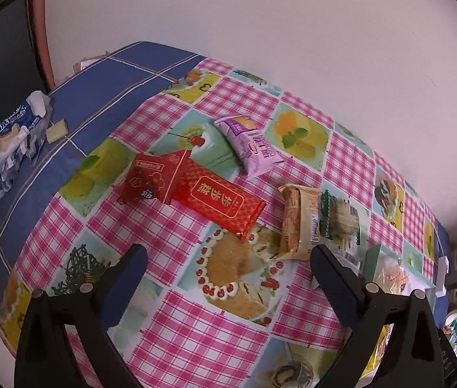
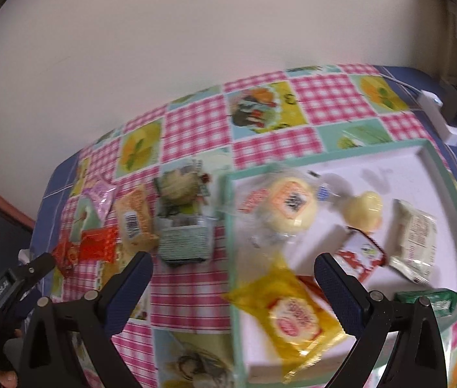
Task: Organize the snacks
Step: 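Move both open tools back over the snack pile, then grasp the tan bread bag with the left tool while the right grasps the green packet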
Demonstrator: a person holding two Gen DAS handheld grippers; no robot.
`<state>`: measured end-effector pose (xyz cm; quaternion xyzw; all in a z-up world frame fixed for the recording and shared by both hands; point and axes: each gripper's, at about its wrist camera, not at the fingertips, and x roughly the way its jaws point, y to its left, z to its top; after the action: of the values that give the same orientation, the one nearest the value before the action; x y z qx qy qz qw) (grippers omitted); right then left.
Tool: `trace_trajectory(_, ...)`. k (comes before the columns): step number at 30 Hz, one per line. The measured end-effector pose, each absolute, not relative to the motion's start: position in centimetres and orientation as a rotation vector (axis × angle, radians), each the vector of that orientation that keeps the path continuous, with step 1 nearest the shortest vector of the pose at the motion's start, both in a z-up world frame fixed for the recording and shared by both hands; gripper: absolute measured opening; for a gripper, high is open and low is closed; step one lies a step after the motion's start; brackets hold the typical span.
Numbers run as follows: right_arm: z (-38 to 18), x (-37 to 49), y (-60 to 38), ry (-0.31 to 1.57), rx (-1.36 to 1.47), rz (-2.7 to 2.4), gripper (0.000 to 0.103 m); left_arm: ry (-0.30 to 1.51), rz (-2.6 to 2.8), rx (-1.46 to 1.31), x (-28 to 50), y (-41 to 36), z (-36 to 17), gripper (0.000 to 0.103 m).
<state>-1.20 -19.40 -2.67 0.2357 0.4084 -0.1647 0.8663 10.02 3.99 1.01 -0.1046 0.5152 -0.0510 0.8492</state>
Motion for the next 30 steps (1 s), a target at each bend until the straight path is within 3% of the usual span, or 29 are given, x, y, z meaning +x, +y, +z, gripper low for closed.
trace_trajectory(9, -3.0, 1.5, -17.8, 0.865, 0.462, -0.304, 0.099, 1.134, -0.144, -0.258, 11.9, 3.0, -0.3, 0.100)
trace_trajectory(19, -4.2, 5.2, -16.8, 0.895, 0.460, -0.260, 0.075, 1.159, -0.233, -0.325, 15.0, 0.5, -1.8, 0.100)
trace_trajectory(24, -5.8, 7.2, -15.7, 0.934, 0.436, -0.230, 0.068, 1.167, -0.279, -0.329, 16.2, -1.3, -2.6, 0.099)
trace_trajectory(30, -7.5, 8.5, -15.5, 0.971, 0.418, -0.228, 0.064, 1.212, -0.325, -0.283, 17.0, -3.9, -4.7, 0.087)
